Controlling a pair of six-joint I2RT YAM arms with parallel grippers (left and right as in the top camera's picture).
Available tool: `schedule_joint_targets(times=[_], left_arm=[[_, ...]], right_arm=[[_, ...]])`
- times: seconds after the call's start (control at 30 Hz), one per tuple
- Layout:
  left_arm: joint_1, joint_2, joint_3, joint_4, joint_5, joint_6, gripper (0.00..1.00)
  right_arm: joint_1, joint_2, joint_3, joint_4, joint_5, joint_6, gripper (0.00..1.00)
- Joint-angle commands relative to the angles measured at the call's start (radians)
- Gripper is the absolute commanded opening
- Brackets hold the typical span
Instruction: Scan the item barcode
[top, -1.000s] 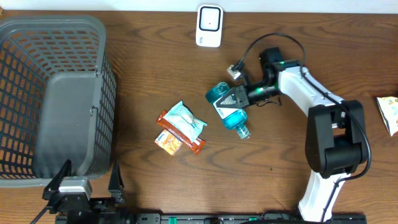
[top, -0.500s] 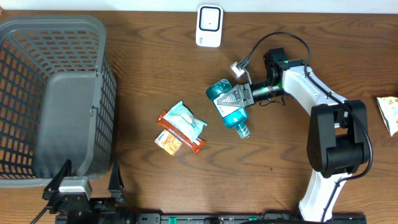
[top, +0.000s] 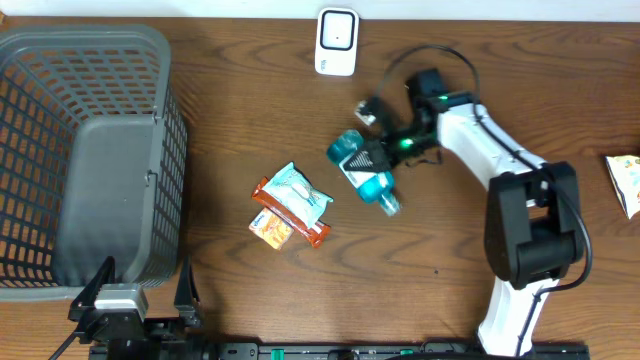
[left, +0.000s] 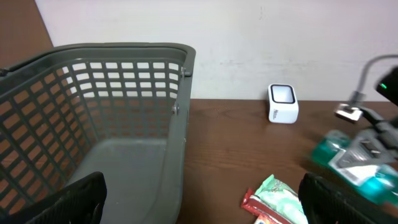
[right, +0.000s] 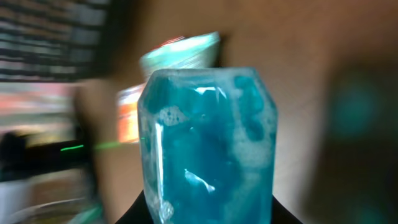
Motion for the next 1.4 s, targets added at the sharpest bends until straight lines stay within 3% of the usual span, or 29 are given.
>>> schedule_joint_targets(times=[0.0,0.37,0.67,0.83,1.13,1.37], left_arm=[[0.006,-0.005,0.004,0.003,0.002,-0.005,0.98],[0.006,-0.005,0.004,0.003,0.002,-0.005,0.98],[0.006,-0.005,0.004,0.003,0.002,-0.005,0.98],[0.006,-0.005,0.004,0.003,0.002,-0.005,0.98],[0.006,-0.005,0.004,0.003,0.002,-0.005,0.98],[0.006,-0.005,0.004,0.003,0.002,-0.005,0.98]], right_arm=[[0.065,-0.049,0.046,0.093,0.350,0.087,0.01],[0.201,-0.048,0.046,0.462,0.839,-0.098,0.05],[0.196,-0.039,0.064,0.713,0.956,-0.269,0.01],[0.196,0.044,0.176,0.742,1.022,-0.351,0.05],[0.191,0.343,0.572,0.735,1.140,-0.467,0.12],[0.172,0.415,0.633,0.765,1.139,-0.492,0.18]])
